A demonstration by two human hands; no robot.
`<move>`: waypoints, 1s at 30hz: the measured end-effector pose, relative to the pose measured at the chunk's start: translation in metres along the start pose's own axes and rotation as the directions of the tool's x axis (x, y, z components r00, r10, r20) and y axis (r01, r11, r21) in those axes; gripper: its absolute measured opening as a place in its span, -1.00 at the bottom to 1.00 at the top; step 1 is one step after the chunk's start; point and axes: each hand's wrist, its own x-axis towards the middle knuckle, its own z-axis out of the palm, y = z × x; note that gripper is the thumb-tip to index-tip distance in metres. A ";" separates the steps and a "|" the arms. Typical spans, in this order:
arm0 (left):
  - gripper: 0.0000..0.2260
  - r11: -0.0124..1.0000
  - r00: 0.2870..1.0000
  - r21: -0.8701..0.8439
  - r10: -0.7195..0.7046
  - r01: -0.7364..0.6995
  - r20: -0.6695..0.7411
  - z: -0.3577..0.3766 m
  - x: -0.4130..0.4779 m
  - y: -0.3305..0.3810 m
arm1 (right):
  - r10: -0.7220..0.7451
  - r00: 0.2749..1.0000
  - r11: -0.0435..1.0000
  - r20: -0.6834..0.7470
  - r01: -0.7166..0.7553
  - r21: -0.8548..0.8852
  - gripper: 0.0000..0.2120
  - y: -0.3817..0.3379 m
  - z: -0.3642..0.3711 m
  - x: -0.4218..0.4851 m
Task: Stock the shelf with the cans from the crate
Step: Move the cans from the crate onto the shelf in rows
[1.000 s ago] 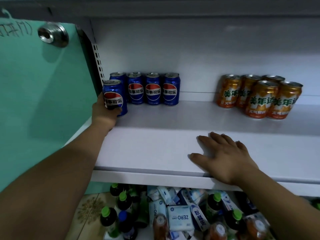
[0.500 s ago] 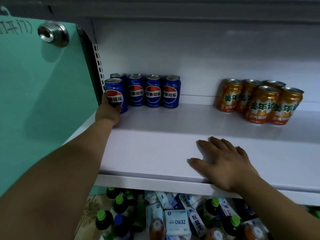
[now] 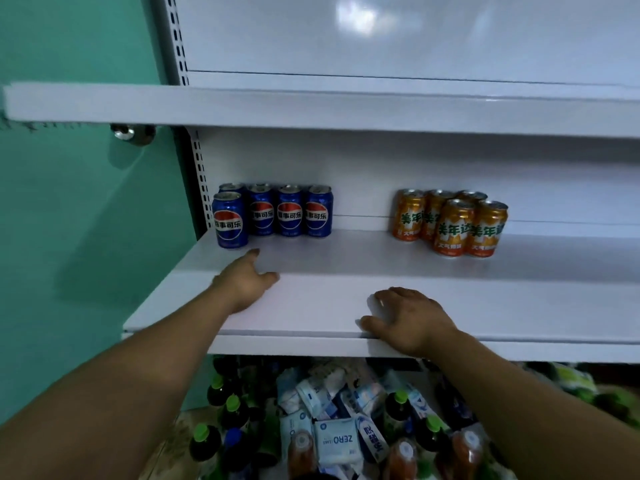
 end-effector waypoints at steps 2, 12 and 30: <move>-0.32 0.997 0.995 0.028 0.075 -0.077 0.059 0.008 -0.021 0.028 | 0.059 0.998 0.998 -0.004 -0.059 -0.011 -0.32 0.012 -0.009 -0.019; -0.32 0.781 0.709 -0.009 0.572 -0.624 0.412 0.119 -0.138 0.212 | 0.509 0.853 0.857 -0.116 -0.515 -0.020 -0.29 0.125 -0.059 -0.184; -0.37 0.491 0.084 -0.224 0.529 -0.842 0.844 0.370 -0.323 0.314 | 0.950 0.305 0.302 0.068 -0.952 0.052 -0.30 0.314 0.019 -0.438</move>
